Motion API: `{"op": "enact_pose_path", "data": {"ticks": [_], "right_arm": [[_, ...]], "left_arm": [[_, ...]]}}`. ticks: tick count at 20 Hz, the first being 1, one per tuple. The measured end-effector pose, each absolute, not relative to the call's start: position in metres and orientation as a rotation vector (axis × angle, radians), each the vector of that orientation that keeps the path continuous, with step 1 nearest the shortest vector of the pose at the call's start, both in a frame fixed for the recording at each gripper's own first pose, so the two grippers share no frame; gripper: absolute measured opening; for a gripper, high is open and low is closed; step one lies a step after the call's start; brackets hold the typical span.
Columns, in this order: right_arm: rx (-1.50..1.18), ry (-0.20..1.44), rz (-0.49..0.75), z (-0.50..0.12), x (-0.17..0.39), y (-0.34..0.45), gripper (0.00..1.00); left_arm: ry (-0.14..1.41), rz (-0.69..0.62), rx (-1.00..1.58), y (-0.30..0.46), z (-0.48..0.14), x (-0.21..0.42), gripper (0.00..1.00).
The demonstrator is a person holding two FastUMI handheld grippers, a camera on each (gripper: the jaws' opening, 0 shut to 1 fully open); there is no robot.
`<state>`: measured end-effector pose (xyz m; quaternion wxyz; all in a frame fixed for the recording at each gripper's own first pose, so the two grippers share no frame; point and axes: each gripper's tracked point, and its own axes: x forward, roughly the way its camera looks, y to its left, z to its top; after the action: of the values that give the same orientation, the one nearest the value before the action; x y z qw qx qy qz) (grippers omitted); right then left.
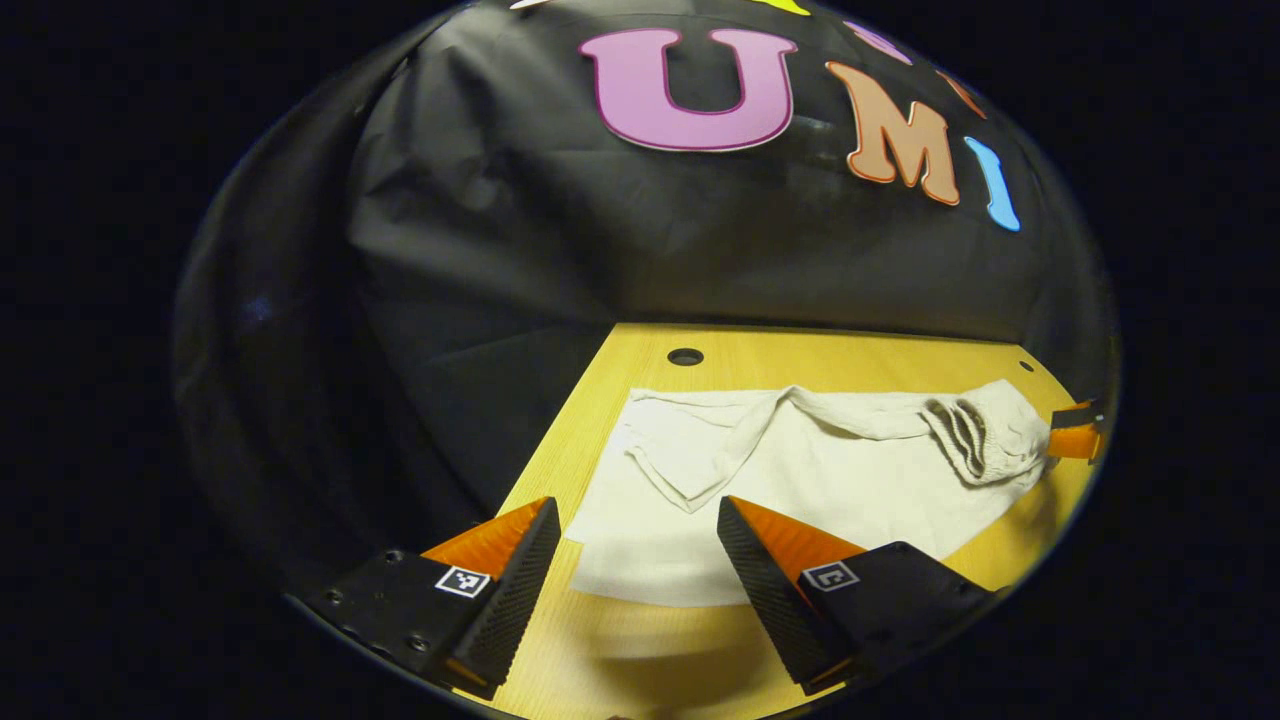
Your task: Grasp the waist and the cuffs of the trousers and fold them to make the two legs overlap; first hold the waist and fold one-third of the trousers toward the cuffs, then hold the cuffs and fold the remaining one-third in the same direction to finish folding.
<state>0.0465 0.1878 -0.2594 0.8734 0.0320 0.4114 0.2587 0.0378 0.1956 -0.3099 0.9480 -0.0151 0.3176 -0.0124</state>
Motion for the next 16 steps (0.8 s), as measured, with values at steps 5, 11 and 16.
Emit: {"op": "enact_pose_path", "data": {"ticks": [5, 11, 16], "right_arm": [[0.048, 0.890, 0.475, -0.269, 0.038, 0.169, 0.96], [0.052, 0.903, 0.428, -0.271, 0.037, 0.165, 0.97], [0.049, 0.892, 0.396, -0.269, 0.043, 0.160, 0.96]], "left_arm": [[0.697, -0.045, -0.096, 0.208, -0.345, 0.058, 0.98], [0.764, -0.088, -0.111, 0.205, -0.380, 0.066, 0.94], [0.796, -0.109, -0.089, 0.199, -0.394, 0.068, 0.95]]}}
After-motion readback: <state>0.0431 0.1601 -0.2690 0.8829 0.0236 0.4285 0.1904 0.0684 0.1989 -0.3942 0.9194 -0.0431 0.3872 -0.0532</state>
